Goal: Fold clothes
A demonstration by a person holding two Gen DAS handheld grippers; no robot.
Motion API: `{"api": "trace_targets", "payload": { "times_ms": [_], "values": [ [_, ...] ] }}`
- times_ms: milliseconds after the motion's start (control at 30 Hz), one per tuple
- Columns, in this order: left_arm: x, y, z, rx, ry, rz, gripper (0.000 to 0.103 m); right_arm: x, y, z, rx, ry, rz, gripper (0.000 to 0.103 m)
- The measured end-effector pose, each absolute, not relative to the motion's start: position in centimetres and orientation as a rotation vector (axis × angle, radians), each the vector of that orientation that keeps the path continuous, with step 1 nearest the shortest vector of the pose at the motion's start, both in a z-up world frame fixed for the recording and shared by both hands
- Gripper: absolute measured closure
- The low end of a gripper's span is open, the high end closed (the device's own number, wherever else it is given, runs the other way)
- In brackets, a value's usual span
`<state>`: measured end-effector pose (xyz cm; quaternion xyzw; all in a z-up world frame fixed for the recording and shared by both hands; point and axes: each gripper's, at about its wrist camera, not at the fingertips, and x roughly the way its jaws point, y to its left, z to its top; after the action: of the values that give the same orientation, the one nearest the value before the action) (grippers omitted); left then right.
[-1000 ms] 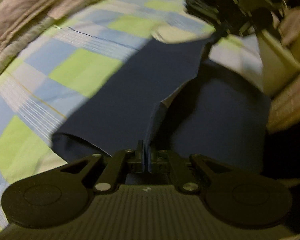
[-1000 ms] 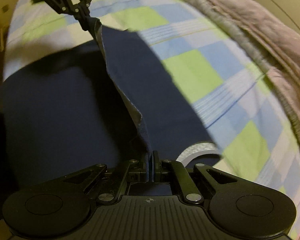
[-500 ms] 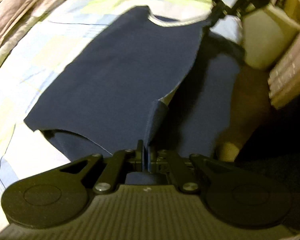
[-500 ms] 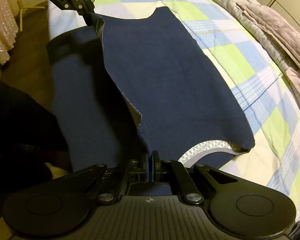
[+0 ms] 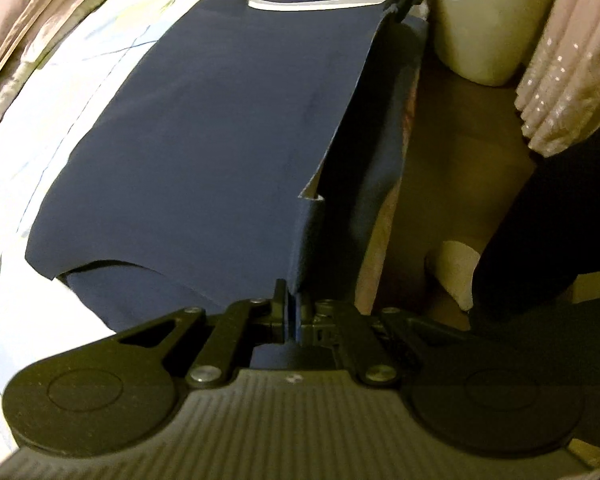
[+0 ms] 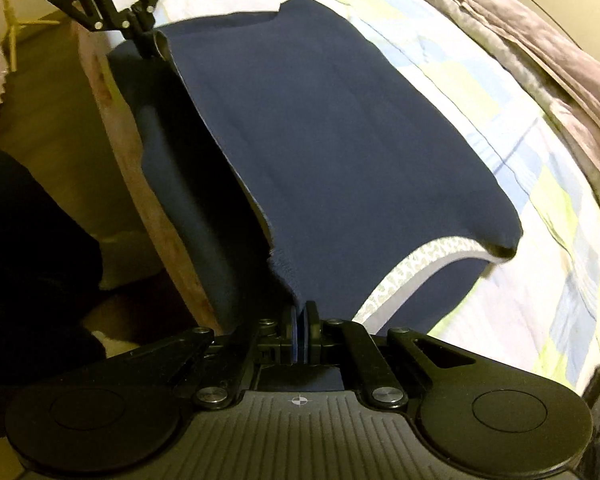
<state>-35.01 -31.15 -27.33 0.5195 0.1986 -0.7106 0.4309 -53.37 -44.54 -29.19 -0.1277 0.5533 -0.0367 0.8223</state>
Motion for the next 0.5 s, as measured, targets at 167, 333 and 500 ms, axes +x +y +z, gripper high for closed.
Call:
{"api": "trace_targets", "payload": {
  "times_ms": [167, 333, 500],
  "values": [
    [-36.1, -29.8, -28.1, 1.365, 0.361, -1.793, 0.103, -53.0, -43.4, -29.4, -0.302, 1.194, -0.109, 0.102],
    [-37.2, -28.6, -29.5, 1.475, 0.273, -1.812, 0.1, -53.2, -42.3, -30.9, -0.344, 1.206, -0.116, 0.102],
    [-36.9, -27.2, -28.3, 1.464, 0.363, -1.819, 0.094, -54.0, -41.3, -30.9, -0.312, 1.263, -0.045, 0.102]
  ]
}}
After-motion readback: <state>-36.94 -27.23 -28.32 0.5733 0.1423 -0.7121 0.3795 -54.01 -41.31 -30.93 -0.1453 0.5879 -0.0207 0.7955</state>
